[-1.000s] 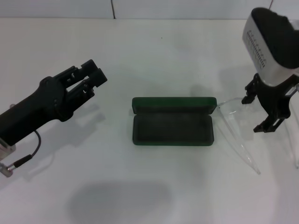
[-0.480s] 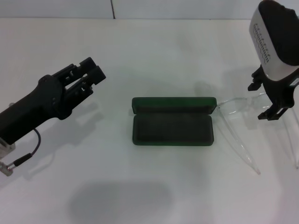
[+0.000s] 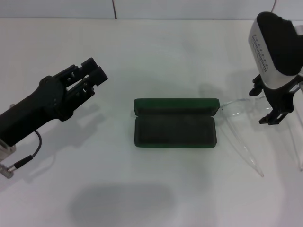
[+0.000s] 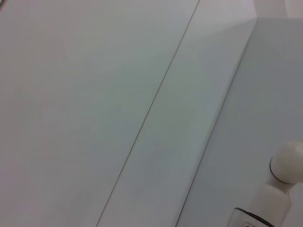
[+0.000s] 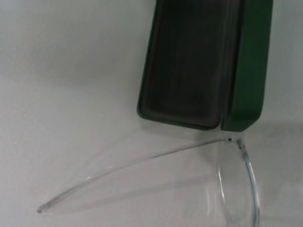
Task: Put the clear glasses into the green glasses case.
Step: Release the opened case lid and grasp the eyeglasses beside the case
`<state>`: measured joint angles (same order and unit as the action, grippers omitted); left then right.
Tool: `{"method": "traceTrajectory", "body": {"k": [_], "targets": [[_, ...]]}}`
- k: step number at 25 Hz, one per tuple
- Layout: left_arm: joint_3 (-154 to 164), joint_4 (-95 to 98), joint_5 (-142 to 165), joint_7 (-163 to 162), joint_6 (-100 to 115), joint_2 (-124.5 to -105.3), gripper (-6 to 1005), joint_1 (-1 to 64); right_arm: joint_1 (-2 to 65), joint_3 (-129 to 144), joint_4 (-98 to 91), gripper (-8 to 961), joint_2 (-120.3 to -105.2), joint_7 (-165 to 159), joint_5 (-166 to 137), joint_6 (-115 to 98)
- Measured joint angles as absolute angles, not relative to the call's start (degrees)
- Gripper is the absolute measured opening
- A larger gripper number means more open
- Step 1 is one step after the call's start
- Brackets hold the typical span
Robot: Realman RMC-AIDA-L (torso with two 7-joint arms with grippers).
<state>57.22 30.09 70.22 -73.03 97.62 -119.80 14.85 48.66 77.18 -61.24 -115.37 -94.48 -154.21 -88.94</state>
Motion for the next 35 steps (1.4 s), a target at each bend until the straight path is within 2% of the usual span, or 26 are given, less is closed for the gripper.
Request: {"method": "traceTrajectory", "body": {"k": [14,19,30,35], "targets": [[57.2,28.7,70.2,-72.4,97.6,-119.79,343,14.9,48.7,77.7,-59.2,720,-115.71,-93.5,-154.2,-86.0],[57.2,28.6,70.1,-72.4,97.6,-119.79,338,14.8,48.7,77.9,-58.7,662,-115.76,-93.5,-154.2,-85.5],[57.2,27.9,70.0,-72.3,97.6,-119.79,327,14.4,48.7,78.0,-58.7,379,-115.86,-93.7,-154.2,-85.4],[57.2,27.6,70.0,-71.7,97.6,-119.79,322,14.4,48.7,78.1,-58.7,366,-115.85,-93.9,-154.2,-85.4]]}}
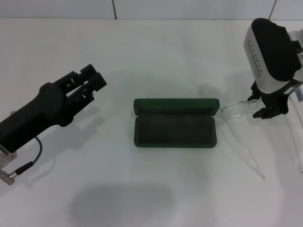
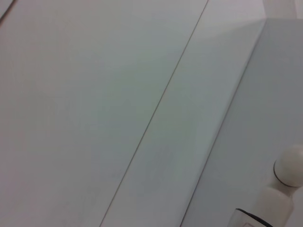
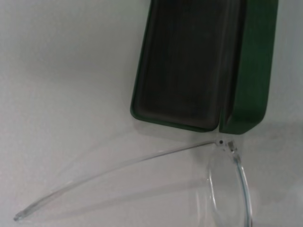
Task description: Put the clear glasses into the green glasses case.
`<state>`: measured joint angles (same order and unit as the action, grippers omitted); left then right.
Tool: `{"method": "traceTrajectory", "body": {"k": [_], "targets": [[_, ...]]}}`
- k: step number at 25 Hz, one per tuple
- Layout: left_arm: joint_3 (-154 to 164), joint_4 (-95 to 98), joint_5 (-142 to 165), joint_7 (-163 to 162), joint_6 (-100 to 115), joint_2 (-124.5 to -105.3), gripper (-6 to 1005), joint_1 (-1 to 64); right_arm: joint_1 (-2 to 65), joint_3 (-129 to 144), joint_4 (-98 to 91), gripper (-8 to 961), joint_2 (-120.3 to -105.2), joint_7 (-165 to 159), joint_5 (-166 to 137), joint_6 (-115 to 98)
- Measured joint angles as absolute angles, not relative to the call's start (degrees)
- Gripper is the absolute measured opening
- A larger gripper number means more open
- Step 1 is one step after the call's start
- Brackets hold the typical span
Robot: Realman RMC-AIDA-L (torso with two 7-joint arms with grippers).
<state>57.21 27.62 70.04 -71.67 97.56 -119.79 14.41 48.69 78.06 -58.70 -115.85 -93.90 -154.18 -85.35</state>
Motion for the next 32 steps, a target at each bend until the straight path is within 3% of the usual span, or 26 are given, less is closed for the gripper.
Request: {"method": "traceTrajectory", "body": {"k": [9,13,23,32], "targets": [[57.2,27.1,70.0,-71.4,97.6,-119.79,313,14.4,48.7,78.0,-58.7,330,-115.84,-93.9,-153.8,-85.3],[57.2,27.2,70.0,-71.4,97.6,-119.79,309,14.3,48.5,78.0,-58.8,134,-115.90,-94.2,-153.8,-85.2],[57.2,27.2,70.1,-71.4,97.6,-119.79,298,14.2,46.9,79.3,-61.1,99,-116.02,-95.4,-153.7,-86.5],[57.3,27.2,70.0,-71.5,98.6,-119.69,289,14.3,41.3,79.7,-72.3,97,-115.98,-97.2,-151.4,-92.5]]}}
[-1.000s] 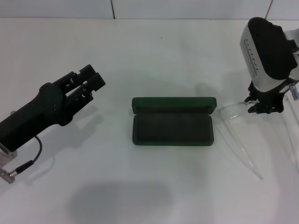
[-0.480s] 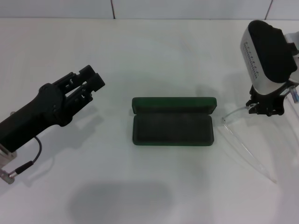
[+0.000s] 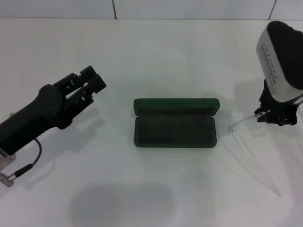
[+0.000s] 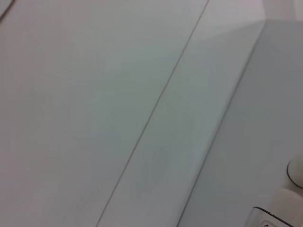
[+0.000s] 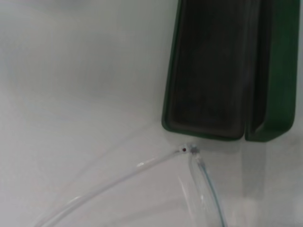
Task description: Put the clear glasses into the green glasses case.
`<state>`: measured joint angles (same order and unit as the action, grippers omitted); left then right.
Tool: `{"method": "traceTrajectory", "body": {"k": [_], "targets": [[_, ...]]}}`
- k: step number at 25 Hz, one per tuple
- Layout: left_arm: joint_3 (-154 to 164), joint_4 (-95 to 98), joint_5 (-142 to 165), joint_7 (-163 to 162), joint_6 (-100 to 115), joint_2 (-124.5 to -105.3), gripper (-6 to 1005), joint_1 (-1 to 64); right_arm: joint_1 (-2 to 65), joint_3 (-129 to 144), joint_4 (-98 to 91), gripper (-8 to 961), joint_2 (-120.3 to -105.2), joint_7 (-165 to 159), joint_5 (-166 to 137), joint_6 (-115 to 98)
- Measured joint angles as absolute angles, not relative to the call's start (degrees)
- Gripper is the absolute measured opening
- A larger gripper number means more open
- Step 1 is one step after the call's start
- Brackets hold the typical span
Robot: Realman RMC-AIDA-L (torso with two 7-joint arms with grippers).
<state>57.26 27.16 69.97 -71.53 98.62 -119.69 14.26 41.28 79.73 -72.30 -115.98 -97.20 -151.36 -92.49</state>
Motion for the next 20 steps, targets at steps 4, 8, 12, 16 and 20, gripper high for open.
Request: {"method": "traceTrajectory", "body": {"k": [4,8,12,16,20], "targets": [[57.2,27.6,69.7,-71.5,99.9,-119.55,285,14.4,39.6,78.3,-77.0,95,-115.81,-98.0,-148.9,-95.5],[57.2,28.1,69.6,-71.5,100.8,-119.41,281,15.0,38.0,74.8,-82.7,94,-115.77,-98.9,-144.8,-99.0],[57.1,30.9,69.5,-72.2,103.2,-119.28,277,15.6,36.9,67.3,-88.9,93,-115.64,-100.8,-136.6,-103.1],[57.1,34.6,69.4,-73.6,106.1,-119.26,273,16.8,35.7,61.5,-91.8,86,-115.71,-101.3,-129.1,-103.5],[57.1,37.0,68.8,-74.3,107.3,-119.25,269,18.5,33.3,56.9,-92.2,79,-115.80,-101.2,-118.6,-101.1]]}}
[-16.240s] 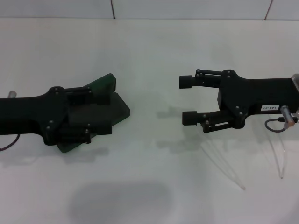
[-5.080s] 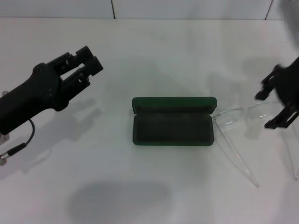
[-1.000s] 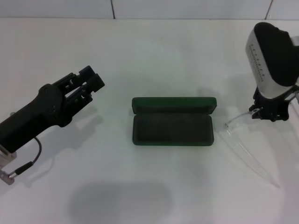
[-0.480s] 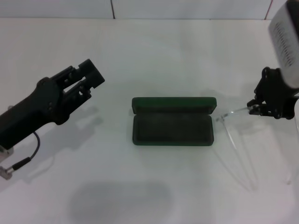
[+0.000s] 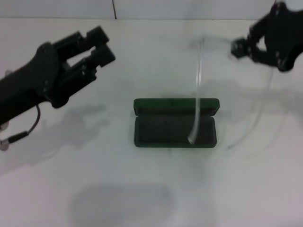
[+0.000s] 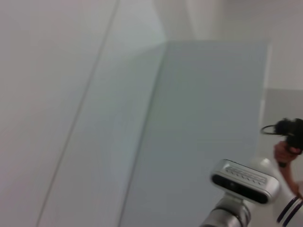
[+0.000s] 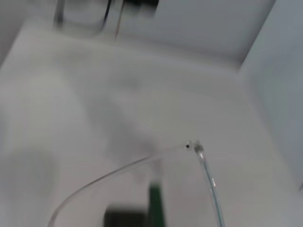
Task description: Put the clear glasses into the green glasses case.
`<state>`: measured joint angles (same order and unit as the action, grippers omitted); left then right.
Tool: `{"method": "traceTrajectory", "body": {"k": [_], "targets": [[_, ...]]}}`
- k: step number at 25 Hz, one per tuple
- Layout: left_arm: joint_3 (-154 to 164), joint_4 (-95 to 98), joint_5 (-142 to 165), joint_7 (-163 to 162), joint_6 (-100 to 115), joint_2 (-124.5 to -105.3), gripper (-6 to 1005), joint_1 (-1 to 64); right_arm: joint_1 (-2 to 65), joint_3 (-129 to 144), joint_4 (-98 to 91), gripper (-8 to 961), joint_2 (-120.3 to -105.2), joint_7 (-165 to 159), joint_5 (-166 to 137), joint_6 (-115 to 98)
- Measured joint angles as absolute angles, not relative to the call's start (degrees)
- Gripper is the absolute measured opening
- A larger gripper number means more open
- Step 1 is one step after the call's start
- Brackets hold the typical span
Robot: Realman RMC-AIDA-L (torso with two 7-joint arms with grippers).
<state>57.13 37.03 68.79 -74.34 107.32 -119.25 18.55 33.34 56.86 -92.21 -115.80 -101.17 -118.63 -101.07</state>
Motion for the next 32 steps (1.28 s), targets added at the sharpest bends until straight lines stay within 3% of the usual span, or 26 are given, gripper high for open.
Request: {"method": "traceTrajectory", "body": {"k": [4,15,30,32], "targets": [[57.1,37.8,68.0,-74.3,108.1,-119.00,265,20.9,30.7,56.4,-87.9,74,-115.93,-98.7,-106.3,-94.2],[57.4,38.1,64.2,-74.3,112.2,-119.00,253,22.9,31.3,57.2,-73.8,69,-115.79,-91.9,-91.7,-90.1],[64.0,37.6,64.9,-74.4,114.0,-118.88,238,25.0,40.9,63.3,-49.3,65,-115.97,-81.5,-85.8,-90.4],[64.8,37.6,64.9,-74.4,114.0,-118.62,200,25.2,41.4,63.5,-48.4,65,-115.91,-81.0,-85.5,-90.5]]}}
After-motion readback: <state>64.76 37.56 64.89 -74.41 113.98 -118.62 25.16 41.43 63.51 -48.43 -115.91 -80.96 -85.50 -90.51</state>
